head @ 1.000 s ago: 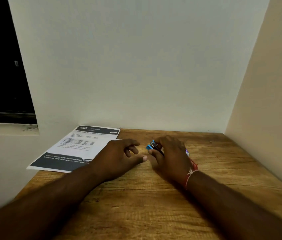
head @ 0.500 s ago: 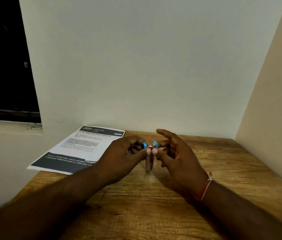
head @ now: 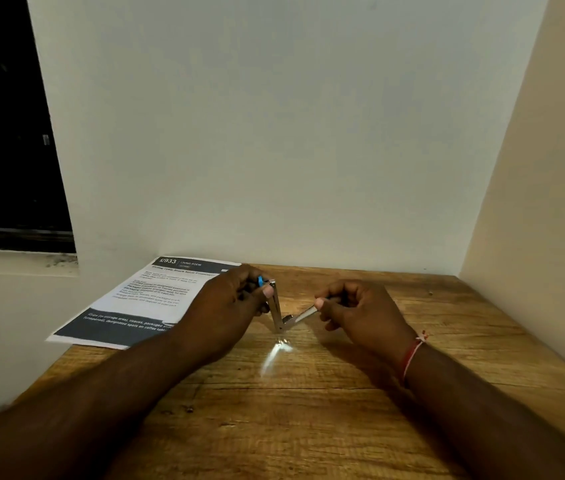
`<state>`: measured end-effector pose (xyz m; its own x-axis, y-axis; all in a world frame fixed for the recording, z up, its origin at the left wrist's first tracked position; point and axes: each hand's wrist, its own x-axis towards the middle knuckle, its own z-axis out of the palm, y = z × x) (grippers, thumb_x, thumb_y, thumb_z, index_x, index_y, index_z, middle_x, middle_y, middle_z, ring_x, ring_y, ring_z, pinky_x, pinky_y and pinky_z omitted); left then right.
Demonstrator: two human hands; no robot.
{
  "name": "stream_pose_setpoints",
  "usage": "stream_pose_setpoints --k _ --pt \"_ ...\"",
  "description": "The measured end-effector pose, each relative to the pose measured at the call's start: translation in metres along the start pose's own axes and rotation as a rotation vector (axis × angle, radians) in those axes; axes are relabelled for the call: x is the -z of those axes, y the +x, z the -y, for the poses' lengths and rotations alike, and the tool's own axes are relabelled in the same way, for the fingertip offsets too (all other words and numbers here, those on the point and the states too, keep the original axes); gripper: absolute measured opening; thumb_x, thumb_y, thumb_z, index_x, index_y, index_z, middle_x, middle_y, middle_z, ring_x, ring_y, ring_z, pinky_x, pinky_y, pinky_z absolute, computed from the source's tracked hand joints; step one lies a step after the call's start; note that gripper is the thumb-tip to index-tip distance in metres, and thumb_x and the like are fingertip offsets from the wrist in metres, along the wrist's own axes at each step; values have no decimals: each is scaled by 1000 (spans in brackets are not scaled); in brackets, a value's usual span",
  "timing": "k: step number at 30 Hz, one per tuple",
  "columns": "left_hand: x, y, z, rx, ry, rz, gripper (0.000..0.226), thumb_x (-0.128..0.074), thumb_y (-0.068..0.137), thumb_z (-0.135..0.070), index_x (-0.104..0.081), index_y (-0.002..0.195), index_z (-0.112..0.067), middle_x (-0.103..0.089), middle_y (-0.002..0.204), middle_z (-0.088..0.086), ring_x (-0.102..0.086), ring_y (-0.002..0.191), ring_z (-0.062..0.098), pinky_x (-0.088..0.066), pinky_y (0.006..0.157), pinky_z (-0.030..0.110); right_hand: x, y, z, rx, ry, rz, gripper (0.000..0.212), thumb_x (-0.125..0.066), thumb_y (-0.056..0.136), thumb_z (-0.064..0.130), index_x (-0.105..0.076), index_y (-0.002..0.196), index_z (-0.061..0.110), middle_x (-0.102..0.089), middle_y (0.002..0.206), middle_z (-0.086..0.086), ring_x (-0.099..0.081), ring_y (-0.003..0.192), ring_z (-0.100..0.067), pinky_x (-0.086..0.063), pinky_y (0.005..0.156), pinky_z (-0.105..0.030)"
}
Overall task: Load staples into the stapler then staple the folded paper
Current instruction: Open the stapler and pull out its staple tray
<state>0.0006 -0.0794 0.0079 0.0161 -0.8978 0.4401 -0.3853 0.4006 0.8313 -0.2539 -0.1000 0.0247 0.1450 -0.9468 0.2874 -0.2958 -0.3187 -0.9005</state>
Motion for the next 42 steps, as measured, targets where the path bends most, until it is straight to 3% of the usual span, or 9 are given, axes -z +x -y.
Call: stream_pose_setpoints --k 5,9,11,19,22,24,28,35,42 --pt "2 -2 2 -3 52 25 9 -75 108 -21 -79 104 -28 -82 93 -2 -79 85 11 -66 94 48 -2 -4 -11 1 -264 84 4 -87 92 33 -85 90 30 -84 87 6 -79 84 -10 -68 78 -35" --pt "0 -3 -3 -15 33 45 2 -80 103 -32 -81 105 -31 -83 97 0 -80 96 22 -63 101 57 -3 -4 0 128 -355 34 20 -91 85 47 -84 103 40 -80 94 25 -73 94 4 -53 78 -19" --pt "-2 -5 -6 -25 23 53 13 -82 97 -41 -83 109 -35 -85 101 -1 -80 102 23 -61 103 58 -6 -8 7 202 -289 48 24 -88 88 46 -84 111 41 -79 99 28 -72 90 8 -49 73 -14" --pt "-1 -14 -24 -81 52 145 29 -86 99 -30 -86 126 -39 -86 113 -26 -78 114 -5 -55 102 21 -16 -13 9 249 -129 46 13 -86 93 34 -87 106 35 -83 101 25 -73 86 -5 -56 71 -20" --pt "-2 -16 -26 -115 46 171 34 -86 95 -37 -84 129 -42 -85 117 -26 -77 117 -4 -57 106 25 -15 -13 8 261 -156 64 10 -86 93 32 -87 103 33 -82 101 25 -74 89 -9 -57 74 -23" --pt "-4 -15 -24 -131 33 128 32 -88 90 -44 -86 122 -42 -87 111 -21 -79 109 1 -60 98 26 -16 -12 8 262 -176 66 7 -84 95 31 -86 101 33 -82 100 24 -73 89 -7 -55 74 -21" --pt "-5 -13 -23 -134 52 39 26 -94 85 -44 -86 107 -34 -85 95 -13 -75 84 -3 -54 76 12 -18 -12 8 316 -237 23 4 -80 99 29 -83 97 32 -80 97 17 -71 90 -3 -51 69 -14" --pt "-6 -12 -24 -161 96 73 14 -92 93 -38 -84 104 -34 -84 94 -14 -77 86 2 -60 79 20 -21 -20 5 470 -374 31 9 -76 103 25 -69 104 30 -69 101 16 -65 94 -6 -47 73 -15" --pt "0 -7 -19 -104 88 43 12 -92 94 -23 -81 101 -27 -80 89 3 -75 77 14 -62 77 32 -16 -12 -6 363 -216 30 8 -62 111 26 -65 105 30 -69 101 10 -65 95 -9 -57 85 -35"
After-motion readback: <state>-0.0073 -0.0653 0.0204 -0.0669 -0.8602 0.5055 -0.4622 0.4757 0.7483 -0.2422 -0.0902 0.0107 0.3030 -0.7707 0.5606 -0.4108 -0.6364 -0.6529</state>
